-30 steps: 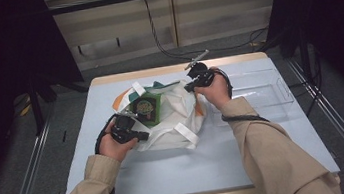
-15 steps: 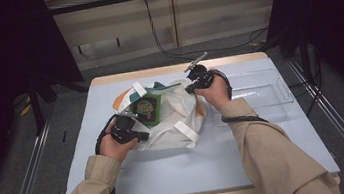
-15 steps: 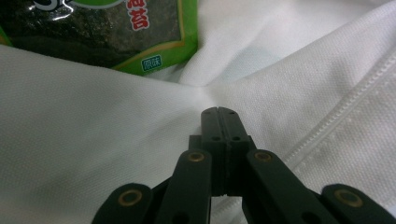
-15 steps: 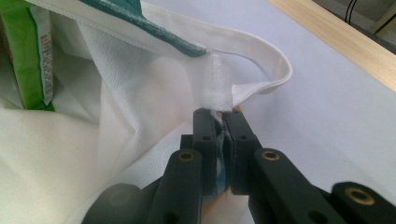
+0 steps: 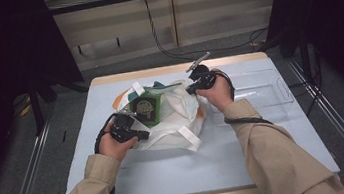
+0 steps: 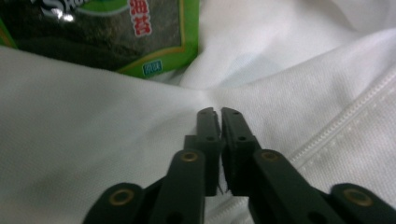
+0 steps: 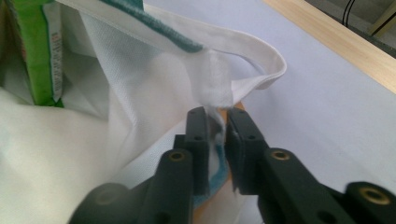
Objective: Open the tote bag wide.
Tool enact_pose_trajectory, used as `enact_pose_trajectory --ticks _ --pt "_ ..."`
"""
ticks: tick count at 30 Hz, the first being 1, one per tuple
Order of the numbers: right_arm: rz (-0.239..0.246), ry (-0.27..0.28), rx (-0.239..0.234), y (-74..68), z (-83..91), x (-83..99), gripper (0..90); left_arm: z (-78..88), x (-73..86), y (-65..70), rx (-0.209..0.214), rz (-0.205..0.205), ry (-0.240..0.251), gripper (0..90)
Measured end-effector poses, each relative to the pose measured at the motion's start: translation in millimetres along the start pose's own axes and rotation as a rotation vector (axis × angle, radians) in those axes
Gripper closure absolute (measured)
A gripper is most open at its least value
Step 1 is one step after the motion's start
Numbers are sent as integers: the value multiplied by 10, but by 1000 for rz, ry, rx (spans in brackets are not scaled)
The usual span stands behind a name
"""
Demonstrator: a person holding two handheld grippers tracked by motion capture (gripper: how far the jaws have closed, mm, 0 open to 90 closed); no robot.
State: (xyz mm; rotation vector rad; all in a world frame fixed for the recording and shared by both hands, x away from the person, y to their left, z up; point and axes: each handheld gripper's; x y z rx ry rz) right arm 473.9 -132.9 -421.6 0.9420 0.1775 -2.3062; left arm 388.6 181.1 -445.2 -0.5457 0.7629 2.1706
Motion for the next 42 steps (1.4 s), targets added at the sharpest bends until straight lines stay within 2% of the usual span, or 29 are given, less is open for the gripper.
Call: enact_pose_trajectory --ticks 1,6,9,11,12,14,15,18,21,24,27,31,32,33,34,35,36,39,42 --pt "3 5 0 -8 35 1 748 26 -12 -14 -1 -29 -29 842" --pt "9 33 4 -41 161 19 674 91 -63 21 -8 -8 19 793" --pt "10 51 4 -64 255 21 618 138 -95 29 -16 -23 20 753" --pt "11 66 -2 -83 324 25 613 165 -118 35 -23 -33 25 738" --pt "19 75 7 -99 365 28 607 163 -125 47 -26 -19 39 735" --pt "21 83 5 -115 420 32 585 191 -151 43 -39 -32 28 720" --pt "19 88 -4 -129 449 34 581 195 -166 48 -42 -26 50 715" --pt "43 102 3 -186 535 28 578 234 -204 50 -49 -39 41 694" --pt "67 108 0 -254 605 21 580 258 -239 61 -57 -43 53 690" --pt "72 117 -24 -316 632 43 598 287 -275 65 -66 -49 53 680" --pt "99 106 -64 -426 630 84 643 315 -315 51 -63 -51 50 682" --pt "137 101 -113 -599 617 135 674 344 -366 27 -91 -53 54 682" --pt "146 100 -120 -641 608 149 682 352 -378 23 -95 -50 54 689" --pt "157 100 -133 -678 595 165 690 348 -384 13 -80 -37 78 691" --pt "162 93 -145 -718 579 183 692 358 -398 9 -92 -22 83 690" --pt "164 89 -157 -755 558 208 698 369 -403 -8 -90 -28 78 688" --pt "165 89 -162 -777 543 223 705 374 -410 -10 -102 -13 80 689" --pt "159 88 -186 -818 494 281 736 387 -424 -26 -105 -7 90 706" --pt "151 87 -201 -843 469 327 769 422 -442 -34 -103 -22 93 735"
Point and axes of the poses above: each handheld gripper's, and its own axes: z roughly backward along the jaws, x roughly out of its underside, y roughly to its right, and after that the axes turned 9 degrees about x, right-handed
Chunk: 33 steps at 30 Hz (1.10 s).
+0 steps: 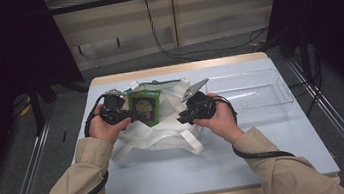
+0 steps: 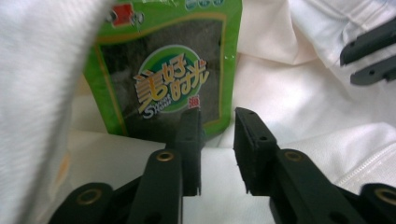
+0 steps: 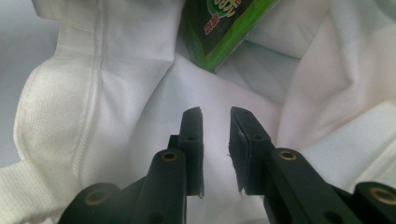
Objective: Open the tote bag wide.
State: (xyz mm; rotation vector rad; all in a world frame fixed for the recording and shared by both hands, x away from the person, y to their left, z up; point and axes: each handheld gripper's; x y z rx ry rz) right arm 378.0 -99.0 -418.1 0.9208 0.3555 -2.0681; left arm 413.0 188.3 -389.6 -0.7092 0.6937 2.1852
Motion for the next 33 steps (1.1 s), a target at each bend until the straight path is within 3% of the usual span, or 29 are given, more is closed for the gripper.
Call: enact_pose_trajectory --ticks 6,13,24,28,33 --pt "2 8 -26 -76 -2 41 814 55 -78 -4 -16 22 38 770" --pt "4 -1 -40 -125 -39 114 834 85 -142 -84 -44 26 38 803" --pt "19 -22 -48 -158 -75 268 860 85 -204 -231 -91 46 61 794" --pt "11 -32 -54 -163 -79 326 867 36 -221 -273 -91 51 65 794" --pt "16 -48 -55 -159 -87 383 877 -8 -234 -348 -116 42 62 735"
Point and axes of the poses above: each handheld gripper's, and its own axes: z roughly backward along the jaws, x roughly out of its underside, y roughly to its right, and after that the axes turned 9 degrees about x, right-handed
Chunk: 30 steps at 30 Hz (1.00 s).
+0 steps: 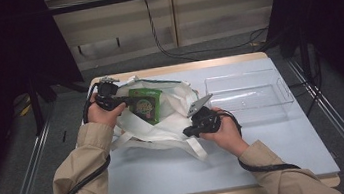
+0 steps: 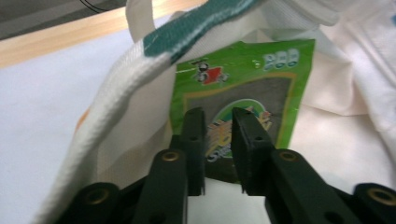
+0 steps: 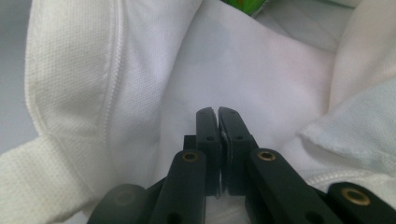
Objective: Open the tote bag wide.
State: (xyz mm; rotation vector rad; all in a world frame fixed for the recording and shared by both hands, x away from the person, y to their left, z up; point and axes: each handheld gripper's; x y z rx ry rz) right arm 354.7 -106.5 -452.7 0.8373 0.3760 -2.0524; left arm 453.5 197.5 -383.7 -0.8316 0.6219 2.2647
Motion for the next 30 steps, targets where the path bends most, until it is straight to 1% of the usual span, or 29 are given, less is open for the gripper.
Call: enact_pose_trajectory --ticks 1,2,3,4,5,6,7,8,9,10,11,12,13,14,15,16,17,18,20,21,22,23,24,25,26,27,29,30 --pt "1 -3 5 -2 0 8 878 -16 -4 -9 0 6 10 725" --pt "0 -6 3 -3 -1 20 878 -20 -8 -13 -1 4 7 712" --pt "-8 -6 -4 -6 -1 27 879 -26 -14 -20 2 -8 5 694" --pt "-1 -6 0 -6 -6 32 879 -44 -18 -15 2 -11 9 660" --pt "0 -8 0 -8 -9 35 879 -61 -20 -15 0 -23 11 622" --pt "1 -10 0 -9 -11 35 879 -86 -18 -9 3 -19 19 593" --pt "4 -11 -1 -9 -15 34 879 -106 -20 -5 6 -30 5 567" --pt "1 -13 0 -13 -16 32 879 -137 -16 9 1 -33 15 543" --pt "7 -14 1 -13 -19 30 878 -154 -17 15 -2 -40 12 525" --pt "9 -17 -4 -11 -17 27 878 -182 -17 16 7 -42 10 498" --pt "11 -17 -5 -8 -18 25 878 -200 -15 17 19 -35 11 468" --pt "12 -15 -6 -4 -20 26 877 -216 -15 16 18 -34 0 448" --pt "13 -20 4 -2 -19 27 878 -247 -10 18 11 -36 -10 425" --pt "9 -19 -6 1 -20 29 877 -258 -10 13 10 -45 -22 393" --pt "10 -19 -7 1 -19 30 877 -280 -7 20 7 -33 -11 369" --pt "9 -19 -7 -2 -17 33 877 -291 -10 20 3 -40 -19 353" --pt "9 -21 -9 -1 -16 33 877 -302 -12 32 -5 -29 -11 337" --pt "12 -20 -11 3 -16 31 877 -302 -16 37 -5 -29 -14 326" --pt "6 -27 -9 0 -16 30 877 -304 -17 48 -21 -45 -20 313" --pt "21 -22 -6 6 -22 26 877 -303 -17 51 -21 -43 -19 312" --pt "23 -19 -12 6 -25 25 877 -305 -12 53 -19 -37 -15 303" --pt "24 -18 -11 6 -24 25 877 -296 -9 44 -22 -47 -20 306" --pt "24 -21 -9 5 -23 26 877 -293 -3 37 -24 -42 -9 314" --pt "23 -20 -9 5 -24 28 877 -284 6 22 -16 -42 -10 315" --pt "21 -20 -9 3 -26 31 877 -274 13 11 -19 -39 -8 318" --pt "19 -22 -12 2 -27 32 877 -283 23 8 -19 -32 6 322" --pt "13 -27 -15 -2 -30 32 876 -304 29 -14 1 -51 -15 297" --pt "22 -21 -15 5 -35 30 877 -322 29 -12 0 -39 -7 287"
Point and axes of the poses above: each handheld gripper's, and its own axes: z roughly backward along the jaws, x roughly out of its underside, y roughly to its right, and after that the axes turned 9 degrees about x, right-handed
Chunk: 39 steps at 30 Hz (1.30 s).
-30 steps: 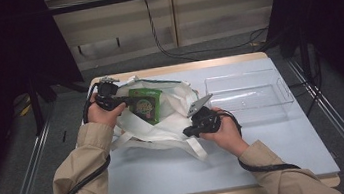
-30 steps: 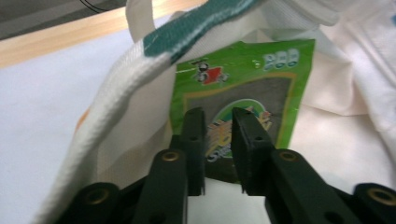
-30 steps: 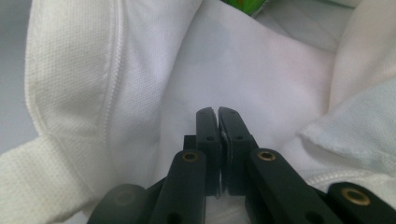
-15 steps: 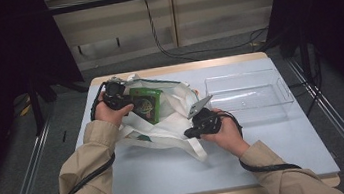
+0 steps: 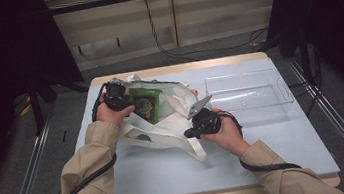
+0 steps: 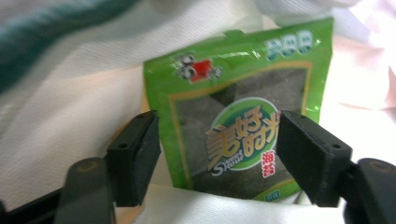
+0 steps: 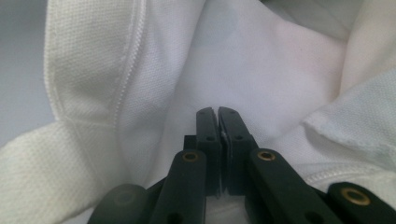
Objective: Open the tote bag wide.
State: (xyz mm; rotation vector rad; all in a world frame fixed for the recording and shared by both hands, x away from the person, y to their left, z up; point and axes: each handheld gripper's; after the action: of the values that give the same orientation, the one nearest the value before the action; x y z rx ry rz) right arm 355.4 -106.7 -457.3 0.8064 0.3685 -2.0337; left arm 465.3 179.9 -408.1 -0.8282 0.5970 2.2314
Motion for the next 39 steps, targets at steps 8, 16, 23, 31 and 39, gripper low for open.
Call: enact_pose_trajectory --ticks 8,16,23,31,39 --pt "0 -2 -3 2 -7 -9 875 -57 -2 -24 52 -6 -25 196" --pt "-4 1 -13 18 -11 -10 859 -113 33 6 93 -4 -28 173" --pt "-42 17 -6 76 16 -45 824 -68 60 -9 66 -12 -24 234" --pt "-61 21 -1 94 12 -41 792 -48 76 43 75 -37 -51 206" --pt "-115 62 13 163 54 -176 682 6 121 67 83 -32 -33 238"
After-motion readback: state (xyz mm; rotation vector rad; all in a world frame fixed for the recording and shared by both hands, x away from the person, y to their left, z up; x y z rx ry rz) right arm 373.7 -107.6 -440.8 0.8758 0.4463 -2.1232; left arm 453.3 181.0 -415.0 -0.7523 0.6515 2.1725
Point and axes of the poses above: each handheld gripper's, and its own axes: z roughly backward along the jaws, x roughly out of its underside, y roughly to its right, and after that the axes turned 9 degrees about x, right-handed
